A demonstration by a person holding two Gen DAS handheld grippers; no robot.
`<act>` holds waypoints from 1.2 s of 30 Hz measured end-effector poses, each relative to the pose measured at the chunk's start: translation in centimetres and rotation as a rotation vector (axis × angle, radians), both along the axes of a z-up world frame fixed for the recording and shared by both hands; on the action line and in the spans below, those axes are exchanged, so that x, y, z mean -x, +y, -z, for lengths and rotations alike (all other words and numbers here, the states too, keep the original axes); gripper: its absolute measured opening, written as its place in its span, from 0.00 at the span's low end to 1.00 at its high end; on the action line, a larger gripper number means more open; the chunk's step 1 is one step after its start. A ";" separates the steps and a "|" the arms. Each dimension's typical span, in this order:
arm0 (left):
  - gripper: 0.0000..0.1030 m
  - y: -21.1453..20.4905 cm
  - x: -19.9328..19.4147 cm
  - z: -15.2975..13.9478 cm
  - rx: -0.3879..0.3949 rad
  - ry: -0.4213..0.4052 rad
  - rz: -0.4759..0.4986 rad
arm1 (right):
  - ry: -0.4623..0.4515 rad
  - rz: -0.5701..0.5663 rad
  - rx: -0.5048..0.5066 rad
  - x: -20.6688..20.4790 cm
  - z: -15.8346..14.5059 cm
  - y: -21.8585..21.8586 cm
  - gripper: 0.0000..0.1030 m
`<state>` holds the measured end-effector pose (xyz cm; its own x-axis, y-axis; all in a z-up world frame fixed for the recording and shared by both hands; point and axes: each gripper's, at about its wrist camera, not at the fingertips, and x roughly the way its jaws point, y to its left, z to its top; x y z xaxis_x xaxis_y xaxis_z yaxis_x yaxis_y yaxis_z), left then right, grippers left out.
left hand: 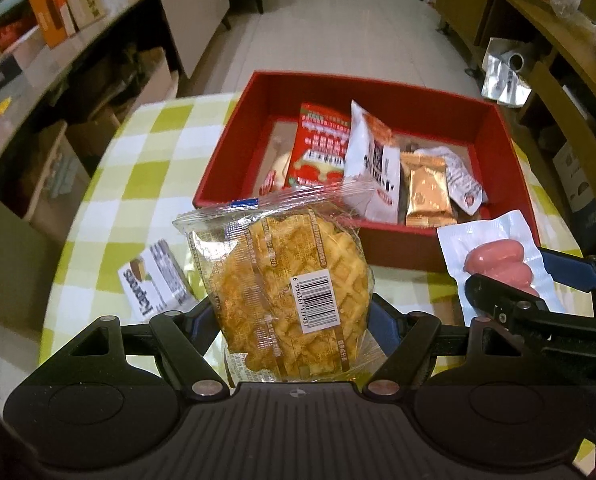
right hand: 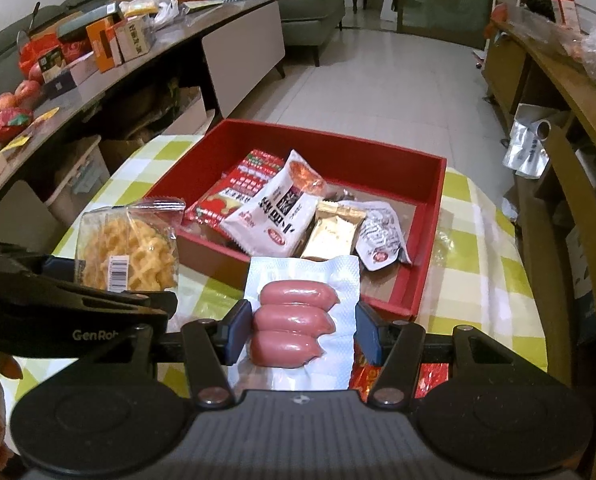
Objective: Organize snacks
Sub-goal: 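Carry the waffle bag over the box with the left tool while the right carries sausages, then release the waffle bag into the box from the left tool while the right releases sausages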
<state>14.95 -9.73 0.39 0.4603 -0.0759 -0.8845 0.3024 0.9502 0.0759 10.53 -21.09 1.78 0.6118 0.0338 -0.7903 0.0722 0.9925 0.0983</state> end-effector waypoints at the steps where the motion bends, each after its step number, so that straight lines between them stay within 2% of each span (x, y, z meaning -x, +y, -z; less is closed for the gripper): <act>1: 0.78 -0.1 -0.1 -0.1 0.000 -0.006 0.001 | -0.003 0.002 -0.001 -0.1 -0.1 -0.1 0.63; 10: 0.78 -0.8 -1.1 -0.9 0.019 -0.036 -0.001 | -0.039 0.031 -0.006 -1.1 -0.9 -1.0 0.63; 18: 0.78 -1.9 -2.0 -1.9 0.010 -0.099 0.002 | -0.067 0.064 -0.020 -2.2 -1.4 -2.1 0.63; 36: 0.78 -2.8 -3.7 -2.0 0.022 -0.121 -0.015 | -0.097 0.100 -0.020 -3.6 -1.8 -3.2 0.63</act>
<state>18.66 -12.58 2.40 0.5651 -0.0870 -0.8204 0.2781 0.9563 0.0901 14.13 -24.25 3.56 0.6864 -0.0164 -0.7271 0.1601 0.9786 0.1290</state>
